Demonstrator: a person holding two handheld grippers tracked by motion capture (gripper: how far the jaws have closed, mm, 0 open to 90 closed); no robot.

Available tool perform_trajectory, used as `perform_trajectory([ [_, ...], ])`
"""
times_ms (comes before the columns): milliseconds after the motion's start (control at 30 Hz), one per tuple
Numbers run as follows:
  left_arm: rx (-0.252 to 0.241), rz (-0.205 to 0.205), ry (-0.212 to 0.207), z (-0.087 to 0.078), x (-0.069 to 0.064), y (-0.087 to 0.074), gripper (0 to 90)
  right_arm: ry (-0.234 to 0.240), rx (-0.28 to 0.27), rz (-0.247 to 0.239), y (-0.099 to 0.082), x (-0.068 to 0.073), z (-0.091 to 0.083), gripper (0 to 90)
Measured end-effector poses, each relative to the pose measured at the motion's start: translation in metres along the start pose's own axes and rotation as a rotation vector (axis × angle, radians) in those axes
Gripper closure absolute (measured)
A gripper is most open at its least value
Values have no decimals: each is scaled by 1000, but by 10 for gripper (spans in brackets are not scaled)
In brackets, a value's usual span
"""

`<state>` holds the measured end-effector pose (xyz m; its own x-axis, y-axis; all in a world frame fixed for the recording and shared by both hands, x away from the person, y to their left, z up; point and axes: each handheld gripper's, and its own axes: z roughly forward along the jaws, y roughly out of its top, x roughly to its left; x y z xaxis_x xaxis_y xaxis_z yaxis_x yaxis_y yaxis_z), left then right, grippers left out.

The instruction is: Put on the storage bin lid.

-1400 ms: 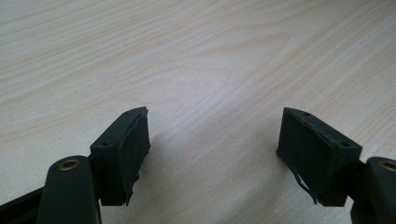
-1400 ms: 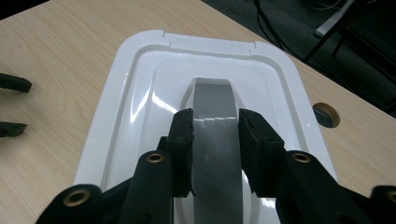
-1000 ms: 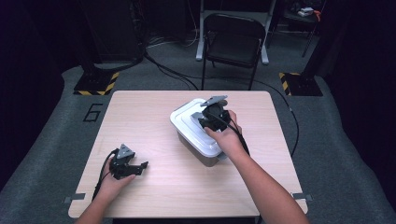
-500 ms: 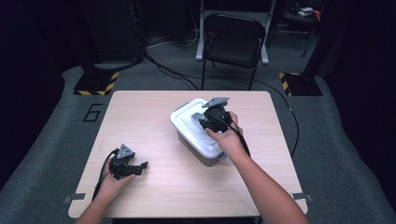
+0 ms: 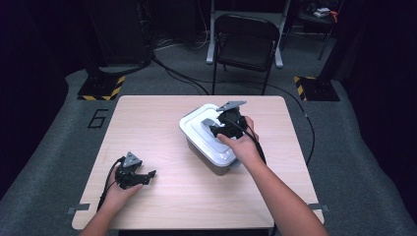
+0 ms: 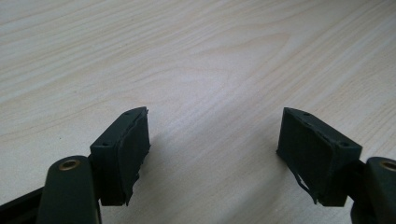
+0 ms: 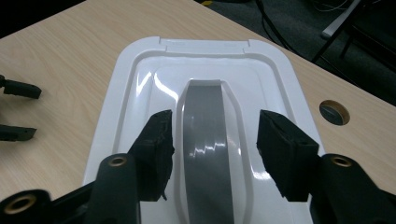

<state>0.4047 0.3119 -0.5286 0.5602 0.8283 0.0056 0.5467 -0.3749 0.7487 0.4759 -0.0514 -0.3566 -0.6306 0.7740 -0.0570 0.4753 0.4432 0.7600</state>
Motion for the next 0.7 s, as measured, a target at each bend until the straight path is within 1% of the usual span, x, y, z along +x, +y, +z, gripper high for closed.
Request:
perform_trajectory([
  [33, -1, -4, -1, 0, 0, 0, 249, 4, -15, -20, 0, -3, -1, 444],
  [67, 1, 1, 0, 0, 0, 0, 249, 2, -8, -2, 0, -2, -3, 443],
  [100, 1, 1, 0, 0, 0, 0, 249, -5, -24, -10, -1, -4, -7, 437],
  [133, 1, 1, 0, 0, 0, 0, 249, -5, -24, -10, -1, -4, -7, 437],
  [167, 1, 1, 0, 0, 0, 0, 249, -7, -18, -13, -3, -6, -12, 429],
  [200, 0, -6, -1, 0, 0, 0, 249, -7, -18, -13, -3, -6, -12, 429],
  [267, 0, -2, 0, 0, 0, 0, 249, -7, -18, 4, -5, -8, -17, 423],
  [333, 0, -4, -1, 0, 0, 0, 249, -10, -34, 10, -8, -12, -22, 421],
  [400, 1, 1, 0, 0, 0, 0, 249, -12, -43, -3, -11, -17, -27, 421],
  [467, 0, -2, -1, 0, 0, 0, 249, -19, -44, 14, -16, -21, -32, 421],
  [500, 0, -1, 0, 0, 0, 0, 249, -32, -41, 32, -22, -26, -37, 421],
  [533, -1, -5, -1, 0, 0, 0, 249, -32, -41, 32, -22, -26, -37, 421],
  [567, 1, 1, -1, 0, 0, 0, 249, -34, -41, 25, -25, -29, -38, 421],
  [600, -1, -6, -1, 0, 0, 0, 249, -36, -41, 42, -28, -32, -40, 421],
  [633, 0, -4, -1, 0, 0, 0, 249, -41, -44, 50, -29, -33, -42, 421],
  [667, 0, -2, -1, 0, 0, 0, 249, -43, -47, 47, -32, -36, -43, 421],
  [700, 1, 2, 0, 0, 0, 0, 249, -47, -49, 58, -34, -38, -45, 421],
])
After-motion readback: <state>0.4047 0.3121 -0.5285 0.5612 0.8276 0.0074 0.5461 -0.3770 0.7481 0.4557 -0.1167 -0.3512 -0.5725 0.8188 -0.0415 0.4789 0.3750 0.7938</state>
